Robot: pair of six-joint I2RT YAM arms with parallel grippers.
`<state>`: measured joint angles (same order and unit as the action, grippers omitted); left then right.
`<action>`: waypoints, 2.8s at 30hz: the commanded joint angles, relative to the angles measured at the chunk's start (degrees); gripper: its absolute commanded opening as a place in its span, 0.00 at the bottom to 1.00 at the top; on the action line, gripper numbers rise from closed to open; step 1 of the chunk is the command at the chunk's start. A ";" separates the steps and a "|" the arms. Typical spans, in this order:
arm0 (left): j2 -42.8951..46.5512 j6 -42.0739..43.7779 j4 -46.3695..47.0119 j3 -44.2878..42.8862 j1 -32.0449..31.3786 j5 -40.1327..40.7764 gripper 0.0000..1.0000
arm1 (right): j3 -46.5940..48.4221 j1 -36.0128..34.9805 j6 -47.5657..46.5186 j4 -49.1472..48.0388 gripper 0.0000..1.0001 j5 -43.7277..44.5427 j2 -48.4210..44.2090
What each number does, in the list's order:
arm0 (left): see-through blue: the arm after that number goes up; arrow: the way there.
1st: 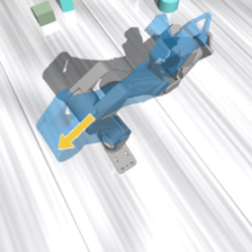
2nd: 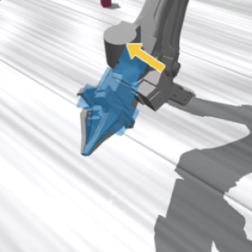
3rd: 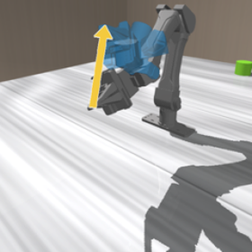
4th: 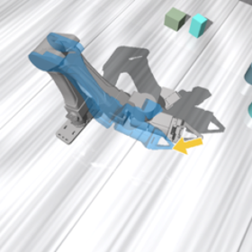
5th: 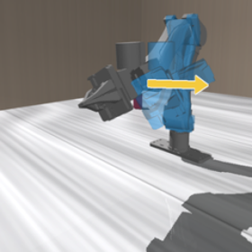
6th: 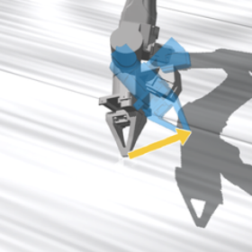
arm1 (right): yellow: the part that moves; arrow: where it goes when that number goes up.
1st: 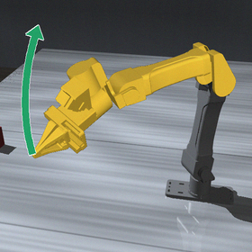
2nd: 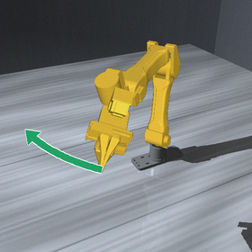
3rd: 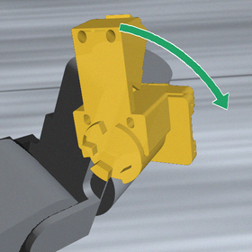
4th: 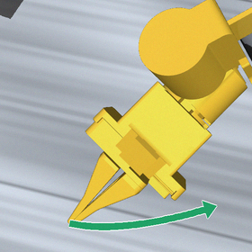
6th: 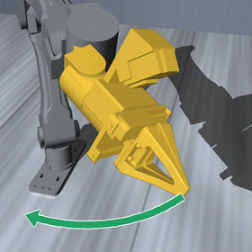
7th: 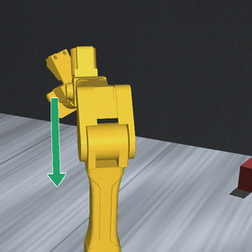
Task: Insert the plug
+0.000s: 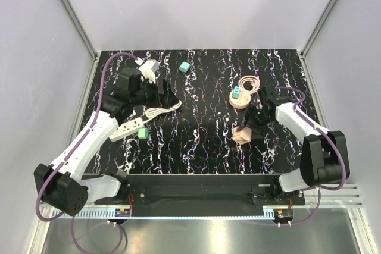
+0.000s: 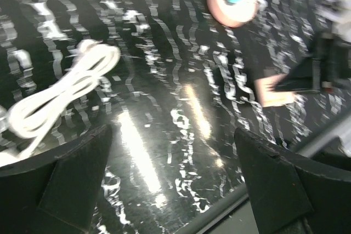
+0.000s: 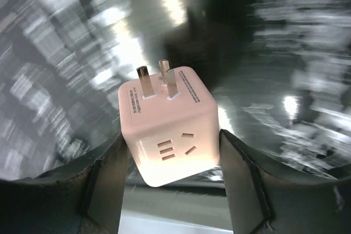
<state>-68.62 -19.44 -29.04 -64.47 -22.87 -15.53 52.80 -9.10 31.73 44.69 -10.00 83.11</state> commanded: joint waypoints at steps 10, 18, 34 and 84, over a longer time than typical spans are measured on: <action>2.61 7.12 13.74 3.38 -1.73 -26.99 0.91 | 5.57 -2.58 -6.86 -13.99 0.12 -47.11 -4.01; 7.62 15.39 14.53 4.08 -8.76 -26.42 0.96 | -1.11 -4.61 10.61 -33.60 0.08 -60.57 -10.68; 1.21 26.38 8.65 -3.65 -25.45 -6.62 0.99 | -1.82 -9.00 17.67 -34.93 0.01 -58.91 -13.50; 1.56 -2.51 18.75 2.68 -14.49 -18.30 0.00 | 20.13 -11.62 -13.17 -2.87 0.96 -15.95 -20.01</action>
<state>-67.64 -14.70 -15.29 -60.29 -39.90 -30.44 67.70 -18.22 25.63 34.94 -39.46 64.51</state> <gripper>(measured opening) 0.618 0.960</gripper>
